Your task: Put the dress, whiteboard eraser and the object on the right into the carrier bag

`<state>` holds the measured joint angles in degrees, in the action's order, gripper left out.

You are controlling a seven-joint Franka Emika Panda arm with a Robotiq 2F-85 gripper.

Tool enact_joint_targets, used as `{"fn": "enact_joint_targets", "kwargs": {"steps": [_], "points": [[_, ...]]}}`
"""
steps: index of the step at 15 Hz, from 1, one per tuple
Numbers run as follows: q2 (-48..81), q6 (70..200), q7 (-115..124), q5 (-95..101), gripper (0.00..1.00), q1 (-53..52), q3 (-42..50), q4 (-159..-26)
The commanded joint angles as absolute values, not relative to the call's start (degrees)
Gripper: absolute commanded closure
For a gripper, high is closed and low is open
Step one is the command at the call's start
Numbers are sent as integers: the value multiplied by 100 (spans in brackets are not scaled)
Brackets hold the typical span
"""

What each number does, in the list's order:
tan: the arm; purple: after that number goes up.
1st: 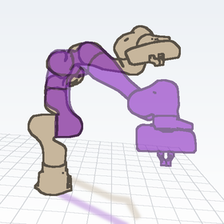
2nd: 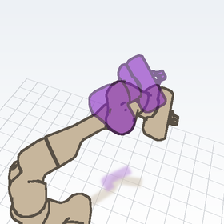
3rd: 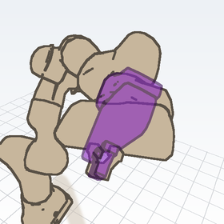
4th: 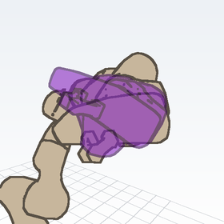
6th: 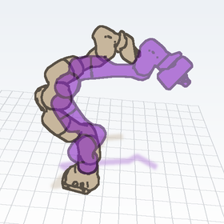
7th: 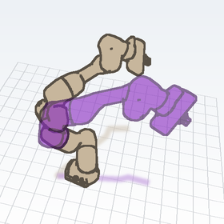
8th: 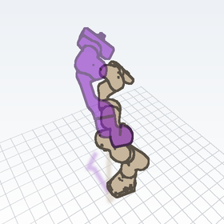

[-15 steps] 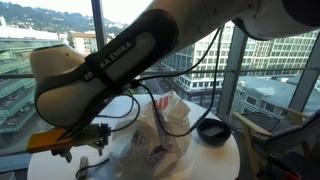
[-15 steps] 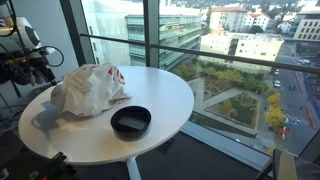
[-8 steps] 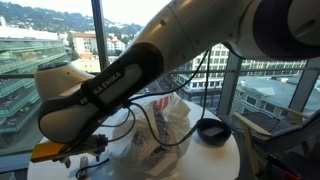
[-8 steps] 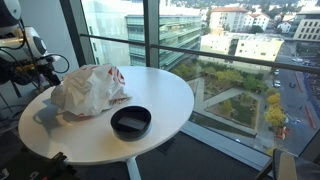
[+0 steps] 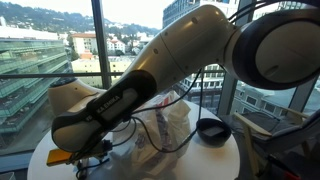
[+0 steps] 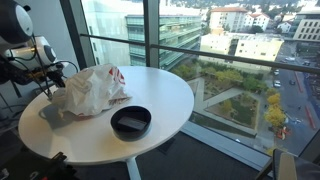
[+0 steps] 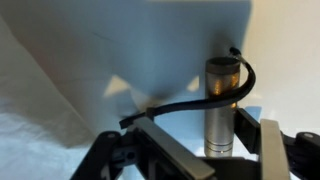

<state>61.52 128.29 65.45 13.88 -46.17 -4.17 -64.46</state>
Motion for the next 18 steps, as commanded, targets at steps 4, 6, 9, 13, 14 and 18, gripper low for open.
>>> {"fn": "enact_joint_targets", "kwargs": {"steps": [4, 6, 9, 13, 14, 18], "points": [[6129, 12617, 6473, 1279, 73, -4561, -552, -6249], [6006, 12604, 6498, 1267, 89, -4563, -578, -6307], [5807, 12632, 6577, 1225, 86, -4502, -578, -6469], [5518, 12609, 6639, 1026, 86, -4404, -604, -6547], [5394, 12519, 6641, 981, 86, -4392, -618, -6562], [4703, 12177, 6497, 554, 86, -4210, -904, -6619]]}}
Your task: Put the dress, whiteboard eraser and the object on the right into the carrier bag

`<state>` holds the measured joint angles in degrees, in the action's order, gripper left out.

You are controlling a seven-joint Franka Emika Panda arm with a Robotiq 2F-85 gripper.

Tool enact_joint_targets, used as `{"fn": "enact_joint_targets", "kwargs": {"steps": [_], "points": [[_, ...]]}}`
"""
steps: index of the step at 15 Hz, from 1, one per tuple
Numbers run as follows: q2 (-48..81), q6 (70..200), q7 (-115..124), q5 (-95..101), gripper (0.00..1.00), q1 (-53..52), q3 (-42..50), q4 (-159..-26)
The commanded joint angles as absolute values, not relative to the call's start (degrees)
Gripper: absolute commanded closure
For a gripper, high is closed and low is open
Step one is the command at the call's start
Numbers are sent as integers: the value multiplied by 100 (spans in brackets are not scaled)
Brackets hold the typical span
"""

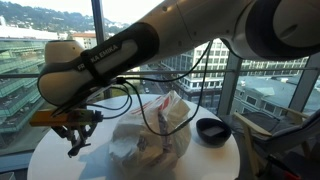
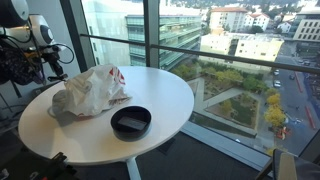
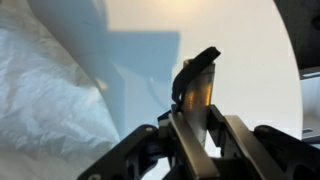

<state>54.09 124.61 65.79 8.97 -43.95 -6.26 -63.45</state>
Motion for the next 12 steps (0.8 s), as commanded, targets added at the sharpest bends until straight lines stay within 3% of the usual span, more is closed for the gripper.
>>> {"fn": "enact_joint_targets", "kwargs": {"steps": [1, 12], "points": [[4540, 12151, 6499, 469, 86, -4177, -952, -6622], [1705, 10254, 6809, -270, 86, -3293, -870, -8459]]}}
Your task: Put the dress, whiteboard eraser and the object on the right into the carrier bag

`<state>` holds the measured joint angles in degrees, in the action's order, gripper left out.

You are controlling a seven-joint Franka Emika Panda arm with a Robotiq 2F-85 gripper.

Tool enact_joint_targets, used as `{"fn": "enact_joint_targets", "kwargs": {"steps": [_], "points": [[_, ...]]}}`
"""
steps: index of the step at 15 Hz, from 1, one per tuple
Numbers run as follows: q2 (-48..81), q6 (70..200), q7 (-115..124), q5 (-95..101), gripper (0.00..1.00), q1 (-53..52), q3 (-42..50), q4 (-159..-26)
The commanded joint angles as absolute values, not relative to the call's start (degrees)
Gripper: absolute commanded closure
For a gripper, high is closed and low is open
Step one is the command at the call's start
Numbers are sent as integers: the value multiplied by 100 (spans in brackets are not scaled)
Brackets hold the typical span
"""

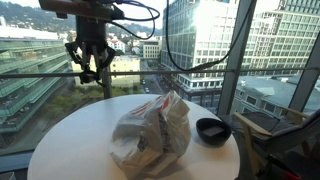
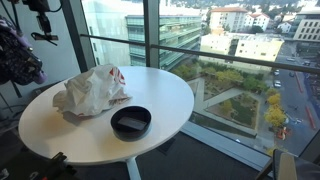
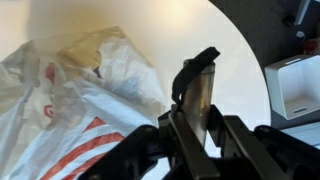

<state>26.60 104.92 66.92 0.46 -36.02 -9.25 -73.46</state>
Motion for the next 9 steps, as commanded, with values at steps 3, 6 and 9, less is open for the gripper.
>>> {"fn": "enact_joint_targets", "kwargs": {"steps": [3, 6, 9], "points": [[1123, 9997, 6787, -525, 86, -2988, -740, -9327], [775, 10036, 6742, -504, 87, -2515, -943, -10255], [738, 10288, 6526, -593, 87, -2228, -1057, -10973]]}}
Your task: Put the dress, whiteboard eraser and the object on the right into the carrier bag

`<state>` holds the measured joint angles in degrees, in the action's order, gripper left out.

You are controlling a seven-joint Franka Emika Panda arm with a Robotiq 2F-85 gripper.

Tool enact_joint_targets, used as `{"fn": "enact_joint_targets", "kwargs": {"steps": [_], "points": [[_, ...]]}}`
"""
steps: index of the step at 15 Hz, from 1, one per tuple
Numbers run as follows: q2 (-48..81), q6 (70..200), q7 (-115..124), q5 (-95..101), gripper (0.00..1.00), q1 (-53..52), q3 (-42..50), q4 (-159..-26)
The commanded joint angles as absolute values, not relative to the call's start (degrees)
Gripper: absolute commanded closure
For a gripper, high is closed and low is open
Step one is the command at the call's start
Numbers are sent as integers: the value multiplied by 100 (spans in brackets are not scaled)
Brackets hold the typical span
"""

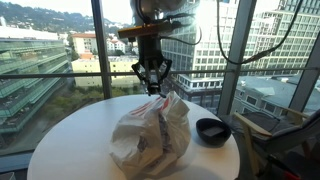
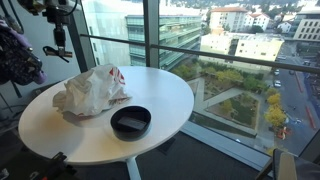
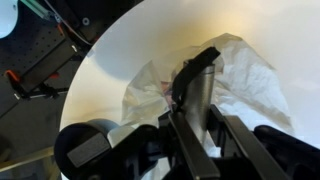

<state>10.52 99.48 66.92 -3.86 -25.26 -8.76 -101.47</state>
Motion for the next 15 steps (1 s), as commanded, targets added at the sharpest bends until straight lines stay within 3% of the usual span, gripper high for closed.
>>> {"fn": "enact_joint_targets", "kwargs": {"steps": [1, 8, 15], "points": [[747, 10405, 6430, -583, 87, -2169, -1090, -11155], [812, 11993, 5705, -408, 87, -2034, -1234, -11794], [952, 12273, 5677, -274, 87, -1879, -1123, -12177]]}}
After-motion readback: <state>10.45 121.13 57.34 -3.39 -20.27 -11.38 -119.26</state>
